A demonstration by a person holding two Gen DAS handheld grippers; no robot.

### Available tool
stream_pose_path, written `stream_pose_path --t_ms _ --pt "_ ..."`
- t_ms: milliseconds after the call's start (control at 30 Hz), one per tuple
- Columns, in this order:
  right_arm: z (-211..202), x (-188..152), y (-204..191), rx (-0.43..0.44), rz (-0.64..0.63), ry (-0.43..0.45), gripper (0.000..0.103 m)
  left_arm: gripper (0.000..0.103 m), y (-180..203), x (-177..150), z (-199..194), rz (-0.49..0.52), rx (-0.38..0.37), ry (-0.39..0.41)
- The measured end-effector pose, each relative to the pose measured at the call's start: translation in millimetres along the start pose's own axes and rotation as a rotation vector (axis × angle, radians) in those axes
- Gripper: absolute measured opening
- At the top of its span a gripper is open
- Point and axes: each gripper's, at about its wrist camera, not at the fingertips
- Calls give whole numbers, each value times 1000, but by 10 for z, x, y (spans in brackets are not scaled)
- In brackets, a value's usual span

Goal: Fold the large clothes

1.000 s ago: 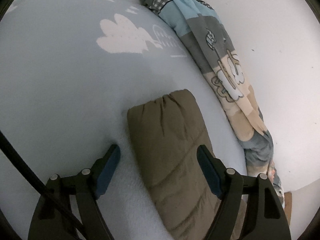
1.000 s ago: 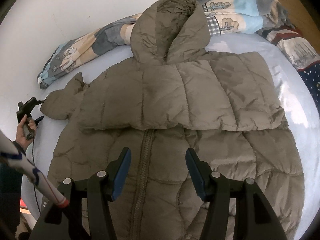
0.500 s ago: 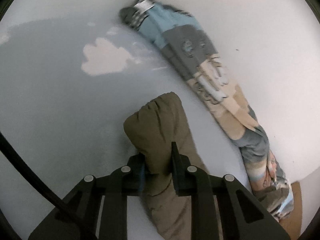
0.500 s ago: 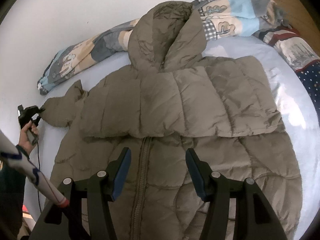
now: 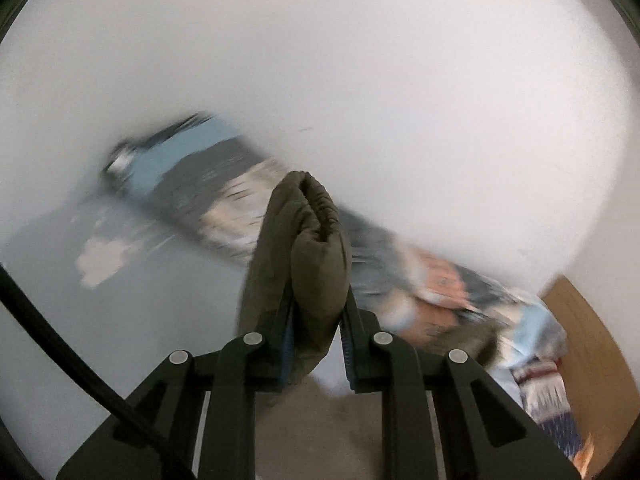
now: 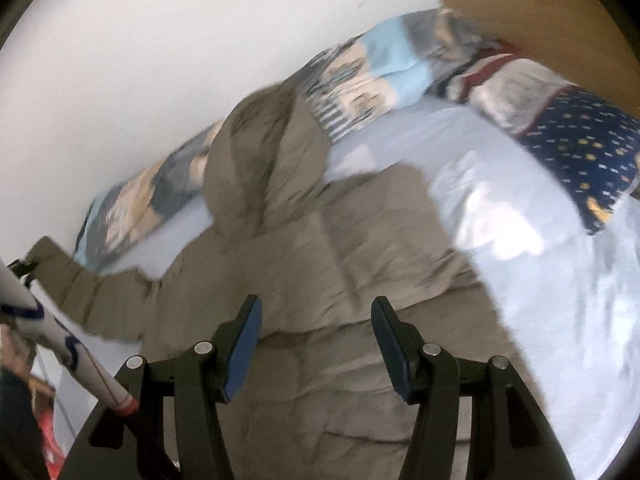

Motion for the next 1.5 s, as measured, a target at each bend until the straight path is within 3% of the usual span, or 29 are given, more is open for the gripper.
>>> stream_pose_path --t_ms 67,200,333,433,567,667,800,867,900,967,1033,1133,1233,1333,1400,1500 --pt "-140 27 240 -26 58 29 61 19 622 -226 -178 98 -59 -12" --pt "-331 67 590 -64 124 64 61 19 1540 -880 -327 191 -162 -95" --pt "-506 111 822 -99 161 103 61 19 2126 -1679 -241 248 -225 -212" --pt "-626 127 928 -116 169 129 61 19 2455 -2475 -38 275 -253 -341" --pt "-717 125 1044 -116 179 140 61 19 2647 -3423 287 341 -205 -453" --pt "-733 134 1096 -109 189 136 61 20 2604 -4151 638 417 -123 -545" --pt "-684 160 1040 -84 179 128 61 41 2510 -4656 748 547 -37 -642" --pt "-626 180 1020 -67 179 120 61 42 2519 -4675 584 605 -55 -625" --pt "-603 182 1019 -52 184 115 61 46 2524 -4575 428 617 -101 -610" --pt "-565 184 1010 -30 197 109 61 58 2501 -4379 211 611 -156 -580" --pt "-469 174 984 -5 213 94 61 75 2392 -4064 25 600 -156 -507" --pt "-246 113 909 73 221 41 61 76 1905 -3462 -146 549 -54 -381" --pt "70 0 788 144 236 -41 54 77 1280 -3092 -33 439 76 -323" --pt "310 -93 714 159 263 -88 54 77 774 -2841 131 327 168 -302" --pt "467 -133 675 161 290 -115 54 77 497 -2694 314 251 223 -341" --pt "653 -163 609 155 319 -137 54 77 363 -2561 367 219 232 -332"
Point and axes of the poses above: each gripper's, at about its wrist camera, not at the fingertips, and z roughly the way its jaws point, y to its right, x to its top, and after that the axes turned 12 degrees about -z, right-handed
